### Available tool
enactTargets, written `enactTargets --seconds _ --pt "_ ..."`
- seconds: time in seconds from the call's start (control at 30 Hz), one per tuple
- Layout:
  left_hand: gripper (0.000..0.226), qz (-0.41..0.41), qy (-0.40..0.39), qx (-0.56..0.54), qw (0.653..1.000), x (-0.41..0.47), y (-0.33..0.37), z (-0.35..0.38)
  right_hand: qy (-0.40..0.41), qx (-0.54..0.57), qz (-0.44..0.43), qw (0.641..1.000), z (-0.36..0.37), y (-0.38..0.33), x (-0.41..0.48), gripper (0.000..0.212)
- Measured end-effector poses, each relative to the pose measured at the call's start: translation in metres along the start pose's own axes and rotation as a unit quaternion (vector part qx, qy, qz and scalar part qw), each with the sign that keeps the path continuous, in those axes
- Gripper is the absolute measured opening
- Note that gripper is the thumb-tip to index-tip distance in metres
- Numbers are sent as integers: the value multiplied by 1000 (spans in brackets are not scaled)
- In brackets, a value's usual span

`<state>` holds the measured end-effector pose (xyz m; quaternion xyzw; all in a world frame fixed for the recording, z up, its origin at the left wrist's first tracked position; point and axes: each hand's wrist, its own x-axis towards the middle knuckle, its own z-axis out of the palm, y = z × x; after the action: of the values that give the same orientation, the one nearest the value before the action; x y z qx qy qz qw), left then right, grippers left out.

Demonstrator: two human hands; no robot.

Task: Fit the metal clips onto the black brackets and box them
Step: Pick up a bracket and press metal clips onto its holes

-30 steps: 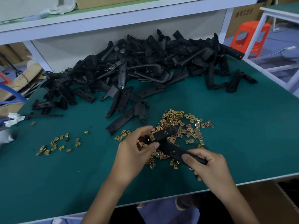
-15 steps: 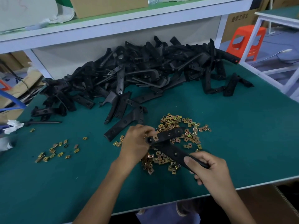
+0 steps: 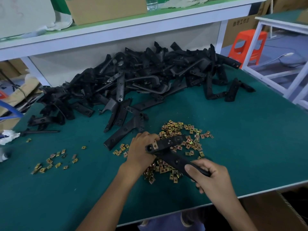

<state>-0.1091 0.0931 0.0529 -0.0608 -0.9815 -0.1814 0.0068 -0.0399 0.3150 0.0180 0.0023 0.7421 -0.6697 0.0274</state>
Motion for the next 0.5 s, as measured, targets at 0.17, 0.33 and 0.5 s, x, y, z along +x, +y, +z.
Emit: enactTargets --seconds 0.17,0.33,0.5 --pt "13 14 -24 -19 999 4 6 -4 14 8 0 1000 0 0 0 8" --pt "22 34 -60 -104 992 7 -1 -6 14 10 0 1000 1 -1 -1 7" --pt "10 -41 16 -219 975 1 -7 -9 10 17 2 1000 1 -2 -2 4"
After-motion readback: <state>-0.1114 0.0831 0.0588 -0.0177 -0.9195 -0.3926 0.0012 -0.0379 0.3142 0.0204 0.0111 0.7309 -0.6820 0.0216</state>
